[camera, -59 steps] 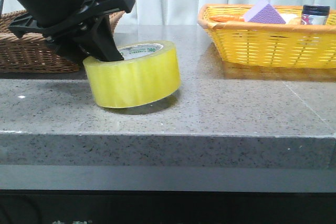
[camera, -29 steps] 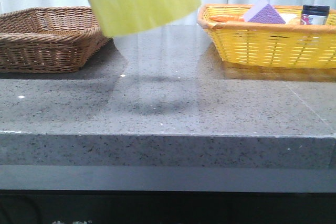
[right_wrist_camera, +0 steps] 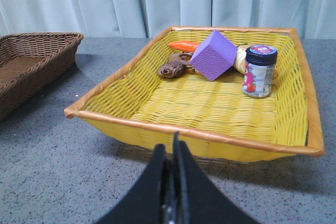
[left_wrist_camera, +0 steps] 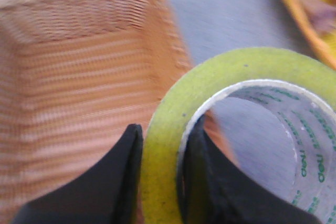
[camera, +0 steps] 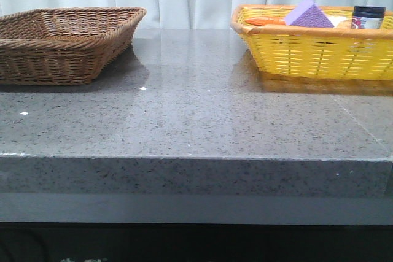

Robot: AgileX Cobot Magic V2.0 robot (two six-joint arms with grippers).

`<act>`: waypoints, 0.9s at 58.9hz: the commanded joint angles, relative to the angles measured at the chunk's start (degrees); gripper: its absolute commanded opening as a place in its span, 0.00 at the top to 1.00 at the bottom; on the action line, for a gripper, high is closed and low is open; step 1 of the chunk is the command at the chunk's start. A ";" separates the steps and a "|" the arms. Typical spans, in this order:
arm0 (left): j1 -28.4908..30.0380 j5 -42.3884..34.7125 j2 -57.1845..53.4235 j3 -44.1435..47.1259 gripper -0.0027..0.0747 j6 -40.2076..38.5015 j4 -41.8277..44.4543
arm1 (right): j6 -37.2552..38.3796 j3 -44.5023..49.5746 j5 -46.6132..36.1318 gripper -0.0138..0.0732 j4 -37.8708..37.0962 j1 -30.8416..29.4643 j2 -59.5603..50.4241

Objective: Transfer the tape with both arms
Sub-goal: 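Lift the tape roll with the left gripper into the brown basket, then open the left gripper and raise it out of the basket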

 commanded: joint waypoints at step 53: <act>9.10 -8.26 6.34 -0.58 0.52 -0.51 -2.18 | -0.26 -1.39 -4.48 0.94 0.13 -0.17 0.27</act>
